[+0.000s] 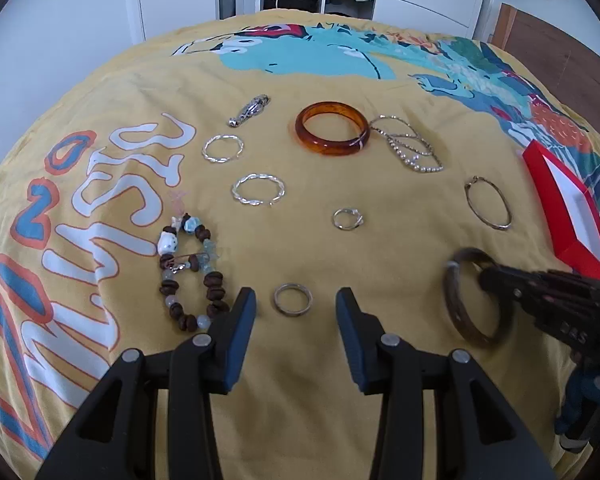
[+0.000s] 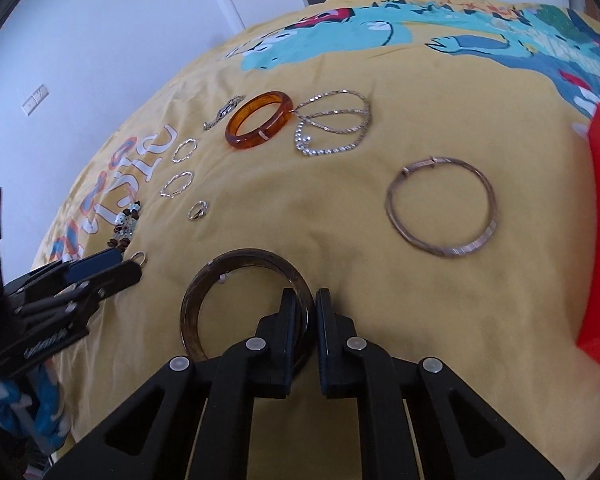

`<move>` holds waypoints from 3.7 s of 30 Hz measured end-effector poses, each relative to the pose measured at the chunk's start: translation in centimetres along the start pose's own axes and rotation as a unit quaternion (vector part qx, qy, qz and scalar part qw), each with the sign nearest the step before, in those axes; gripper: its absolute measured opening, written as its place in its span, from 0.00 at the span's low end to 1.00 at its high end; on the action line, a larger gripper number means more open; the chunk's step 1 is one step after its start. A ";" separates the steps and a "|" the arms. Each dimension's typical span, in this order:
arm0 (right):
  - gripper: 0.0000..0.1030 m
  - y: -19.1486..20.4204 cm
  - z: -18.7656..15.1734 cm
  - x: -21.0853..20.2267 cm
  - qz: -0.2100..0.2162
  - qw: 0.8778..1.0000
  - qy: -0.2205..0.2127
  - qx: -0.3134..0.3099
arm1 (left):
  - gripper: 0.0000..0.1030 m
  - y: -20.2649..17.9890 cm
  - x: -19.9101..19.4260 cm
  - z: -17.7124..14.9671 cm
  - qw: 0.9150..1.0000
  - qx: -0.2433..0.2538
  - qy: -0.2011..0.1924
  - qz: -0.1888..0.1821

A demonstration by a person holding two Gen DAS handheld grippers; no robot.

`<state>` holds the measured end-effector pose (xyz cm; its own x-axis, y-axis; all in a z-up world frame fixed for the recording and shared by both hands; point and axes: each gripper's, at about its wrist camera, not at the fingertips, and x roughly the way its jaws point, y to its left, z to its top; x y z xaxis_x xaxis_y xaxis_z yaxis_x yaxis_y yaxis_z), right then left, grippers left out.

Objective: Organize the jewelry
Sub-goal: 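Grasp the small silver ring with the left tool while the right tool holds the bangle, then carry the ring and bangle into the red box and open both tools, then lift both tools up and away from the red box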

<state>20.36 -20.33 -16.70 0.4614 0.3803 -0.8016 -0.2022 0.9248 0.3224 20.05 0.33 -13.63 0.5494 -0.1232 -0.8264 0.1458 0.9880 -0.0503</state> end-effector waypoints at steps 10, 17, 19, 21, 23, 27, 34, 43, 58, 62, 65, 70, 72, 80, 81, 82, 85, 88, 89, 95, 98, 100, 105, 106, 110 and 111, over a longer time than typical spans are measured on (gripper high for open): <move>0.09 -1.3 -2.8 -1.8 0.019 1.000 -0.003 0.021 | 0.18 0.1 1.7 -0.3 1.000 -0.012 0.014 0.011; 0.09 -0.7 -3.4 -3.0 0.020 0.999 -0.019 0.018 | 0.18 -0.2 1.1 -0.3 1.000 -0.007 0.012 0.017; 0.09 -0.6 -3.4 -3.5 0.019 0.999 -0.024 0.018 | 0.18 -0.3 0.6 -0.4 1.000 -0.008 0.010 0.015; 0.09 -0.6 -3.3 -4.2 0.020 0.999 -0.031 0.018 | 0.18 -0.5 0.0 -0.4 1.000 -0.005 0.007 0.015; 0.09 -0.5 -3.2 -5.0 0.020 0.999 -0.038 0.017 | 0.18 -0.9 -0.7 -0.3 1.000 -0.003 0.002 0.013; 0.09 -0.6 -2.7 -7.4 0.017 0.998 -0.060 0.017 | 0.18 -2.2 -2.3 0.2 1.000 0.003 -0.009 0.005; 0.09 -4.0 -2.2 -12.6 -0.015 0.994 -0.105 0.039 | 0.18 -8.0 -3.9 1.9 0.998 0.037 -0.026 -0.037; 0.09 -14.9 -1.7 -18.2 -0.114 0.982 -0.127 0.081 | 0.18 -20.8 -3.4 4.6 0.986 0.103 -0.038 -0.123; 0.09 -23.7 -1.8 -15.8 -0.165 0.982 -0.063 0.062 | 0.18 -33.9 2.4 5.0 0.973 0.168 -0.004 -0.157; 0.09 -24.3 -2.3 -14.4 -0.164 0.984 -0.042 0.054 | 0.18 -33.9 4.2 4.2 0.976 0.166 0.016 -0.140; 0.09 -24.6 -2.6 -13.8 -0.165 0.985 -0.032 0.048 | 0.18 -33.5 5.1 3.6 0.978 0.161 0.025 -0.131; 0.07 -24.3 -2.6 -13.3 -0.173 0.984 -0.026 0.028 | 0.19 -33.5 5.5 2.8 0.982 0.155 0.037 -0.101; 0.07 -24.3 -2.5 -13.1 -0.175 0.984 -0.021 0.021 | 0.20 -33.6 5.4 2.4 0.984 0.154 0.037 -0.083; 0.07 -23.8 -1.8 -12.3 -0.181 0.983 0.013 -0.017 | 0.19 -32.6 4.8 1.6 0.991 0.102 0.055 -0.068; 0.07 -23.7 -1.8 -12.2 -0.180 0.983 0.015 -0.019 | 0.19 -32.6 4.7 1.4 0.991 0.099 0.056 -0.065; 0.07 -23.6 -1.7 -12.2 -0.179 0.983 0.018 -0.023 | 0.19 -32.5 4.5 1.2 0.992 0.096 0.058 -0.063; 0.07 -23.5 -1.7 -12.0 -0.178 0.983 0.021 -0.027 | 0.19 -32.3 4.3 1.0 0.993 0.083 0.064 -0.063; 0.07 -23.5 -1.7 -12.0 -0.176 0.984 0.022 -0.027 | 0.20 -32.1 4.1 1.1 0.993 0.072 0.066 -0.067; 0.07 -23.5 -1.6 -12.0 -0.175 0.984 0.023 -0.027 | 0.20 -32.1 4.1 1.1 0.993 0.071 0.065 -0.067; 0.10 -23.3 -1.5 -12.1 -0.179 0.983 0.026 -0.025 | 0.20 -32.3 3.9 1.2 0.992 0.084 0.057 -0.077; 0.14 -22.9 -1.5 -12.1 -0.185 0.982 0.029 -0.031 | 0.21 -32.5 3.7 1.3 0.991 0.097 0.055 -0.077; 0.23 -22.8 -1.5 -12.4 -0.188 0.981 0.028 -0.029 | 0.22 -32.6 3.4 1.3 0.990 0.103 0.051 -0.082; 0.33 -22.7 -1.7 -14.9 -0.199 0.980 0.011 -0.015 | 0.30 -32.3 1.4 1.7 0.989 0.106 0.024 -0.099; 0.33 -22.6 -1.8 -15.7 -0.201 0.979 0.004 -0.011 | 0.30 -32.4 0.6 1.9 0.989 0.110 0.015 -0.102; 0.35 -22.0 -2.2 -19.5 -0.206 0.978 -0.027 0.014 | 0.30 -32.3 -2.8 2.3 0.985 0.126 -0.021 -0.118; 0.35 -21.6 -2.3 -20.4 -0.207 0.977 -0.035 0.018 | 0.30 -32.2 -3.8 2.4 0.984 0.128 -0.030 -0.120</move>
<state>13.30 -48.14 -8.48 0.5555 -0.0283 -0.8310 0.0452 0.9990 -0.0038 15.22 -31.22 -7.57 0.5194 -0.3632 -0.7735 0.4760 0.8747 -0.0911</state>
